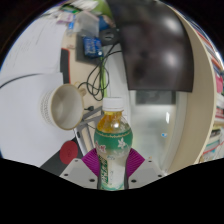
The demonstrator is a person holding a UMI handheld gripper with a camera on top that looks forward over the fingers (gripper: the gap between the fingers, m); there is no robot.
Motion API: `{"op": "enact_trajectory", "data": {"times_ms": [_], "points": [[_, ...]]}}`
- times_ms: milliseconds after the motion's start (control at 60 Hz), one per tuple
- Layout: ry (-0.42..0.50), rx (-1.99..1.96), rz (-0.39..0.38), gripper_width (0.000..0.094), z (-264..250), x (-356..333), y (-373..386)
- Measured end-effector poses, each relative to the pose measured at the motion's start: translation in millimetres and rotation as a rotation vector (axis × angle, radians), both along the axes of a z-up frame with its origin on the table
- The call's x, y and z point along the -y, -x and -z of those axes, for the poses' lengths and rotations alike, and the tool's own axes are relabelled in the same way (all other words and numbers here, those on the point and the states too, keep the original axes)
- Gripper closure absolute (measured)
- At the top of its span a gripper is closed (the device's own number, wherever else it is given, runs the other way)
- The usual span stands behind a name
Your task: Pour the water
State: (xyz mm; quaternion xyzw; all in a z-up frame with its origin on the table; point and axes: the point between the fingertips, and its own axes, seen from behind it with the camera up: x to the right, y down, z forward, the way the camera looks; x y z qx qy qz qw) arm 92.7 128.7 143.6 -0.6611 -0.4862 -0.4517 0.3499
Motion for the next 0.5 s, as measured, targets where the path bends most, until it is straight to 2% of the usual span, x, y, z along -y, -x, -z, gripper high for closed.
{"op": "enact_trajectory", "data": {"times_ms": [67, 150, 200, 317, 383, 400, 417, 500], "points": [[-0.043, -0.233, 0.071, 0.0616, -11, 10, 3], [-0.032, -0.614, 0.132, 0.0615, -19, 15, 3], [-0.067, -0.830, 0.207, 0.0614, -24, 19, 4], [-0.093, -1.335, 0.297, 0.0614, -36, 9, -20], [-0.118, -1.481, 0.324, 0.0614, -36, 2, -42], [-0.160, -1.495, 0.345, 0.0615, -34, 1, -34], [-0.142, -1.510, 0.323, 0.0614, -35, 1, -46], [-0.173, -1.556, 0.323, 0.0615, -24, -6, -54]]}}
